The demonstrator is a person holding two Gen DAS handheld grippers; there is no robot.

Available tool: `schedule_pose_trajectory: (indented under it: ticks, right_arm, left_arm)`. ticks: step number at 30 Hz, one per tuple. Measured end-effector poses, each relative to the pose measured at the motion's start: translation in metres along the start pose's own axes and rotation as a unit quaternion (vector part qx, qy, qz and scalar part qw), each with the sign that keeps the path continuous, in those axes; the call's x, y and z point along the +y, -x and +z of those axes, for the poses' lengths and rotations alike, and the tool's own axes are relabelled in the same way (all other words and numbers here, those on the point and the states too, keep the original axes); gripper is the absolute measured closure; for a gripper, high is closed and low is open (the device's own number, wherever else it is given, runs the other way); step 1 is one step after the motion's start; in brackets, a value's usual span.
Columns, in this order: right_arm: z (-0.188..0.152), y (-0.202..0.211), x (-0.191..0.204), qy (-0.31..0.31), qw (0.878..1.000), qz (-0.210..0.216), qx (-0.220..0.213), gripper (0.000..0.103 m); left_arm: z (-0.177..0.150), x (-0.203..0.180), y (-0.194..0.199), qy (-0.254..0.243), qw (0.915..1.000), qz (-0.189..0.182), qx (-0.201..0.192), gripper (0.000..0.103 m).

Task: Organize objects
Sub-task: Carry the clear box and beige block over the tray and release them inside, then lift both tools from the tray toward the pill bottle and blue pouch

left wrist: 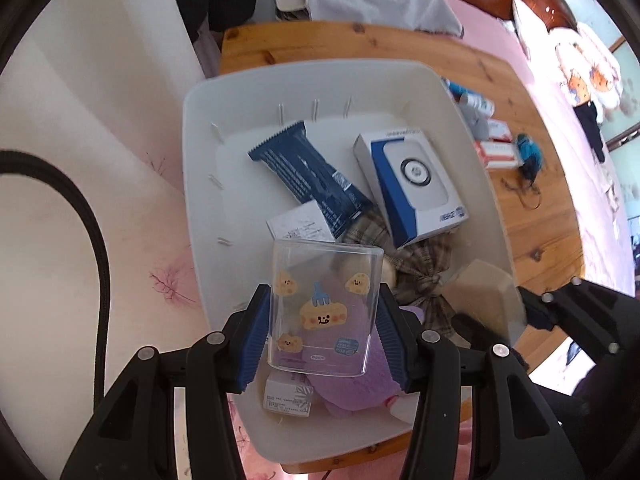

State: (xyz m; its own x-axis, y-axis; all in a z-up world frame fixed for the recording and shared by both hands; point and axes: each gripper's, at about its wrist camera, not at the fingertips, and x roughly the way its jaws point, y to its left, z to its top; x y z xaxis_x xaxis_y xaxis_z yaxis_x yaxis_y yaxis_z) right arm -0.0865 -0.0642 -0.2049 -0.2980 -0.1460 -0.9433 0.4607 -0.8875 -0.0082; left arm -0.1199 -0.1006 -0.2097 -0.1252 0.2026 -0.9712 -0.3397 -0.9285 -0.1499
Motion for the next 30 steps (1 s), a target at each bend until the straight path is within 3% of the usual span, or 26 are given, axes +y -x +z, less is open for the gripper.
schedule_pose_trajectory:
  ticks: [4,6,8,10,15,30]
  right_arm:
    - [0.004,-0.001,0.003,0.0,1.0,-0.001,-0.001,0.076]
    - [0.006,0.002,0.005,0.003,1.0,0.0,-0.005,0.071]
    - [0.007,0.006,0.007,0.006,1.0,-0.004,-0.013,0.044]
    - [0.006,0.011,0.009,0.01,0.999,-0.011,-0.028,0.037]
    - [0.005,0.019,0.012,0.025,0.998,-0.022,-0.044,0.036]
    - [0.004,0.034,0.004,0.018,0.997,-0.026,-0.063,0.036]
  left_arm:
    - [0.007,0.005,-0.022,0.007,0.9998,0.01,0.019,0.049]
    - [0.012,0.01,-0.031,0.013,0.9994,0.021,0.024,0.049]
    - [0.016,0.013,-0.036,0.02,0.9991,0.031,0.024,0.048]
    - [0.021,0.017,-0.036,0.029,0.9984,0.047,0.016,0.047]
    - [0.027,0.022,-0.025,0.043,0.9977,0.052,-0.006,0.033]
    - [0.039,0.002,0.006,0.033,0.9973,0.054,-0.036,0.021]
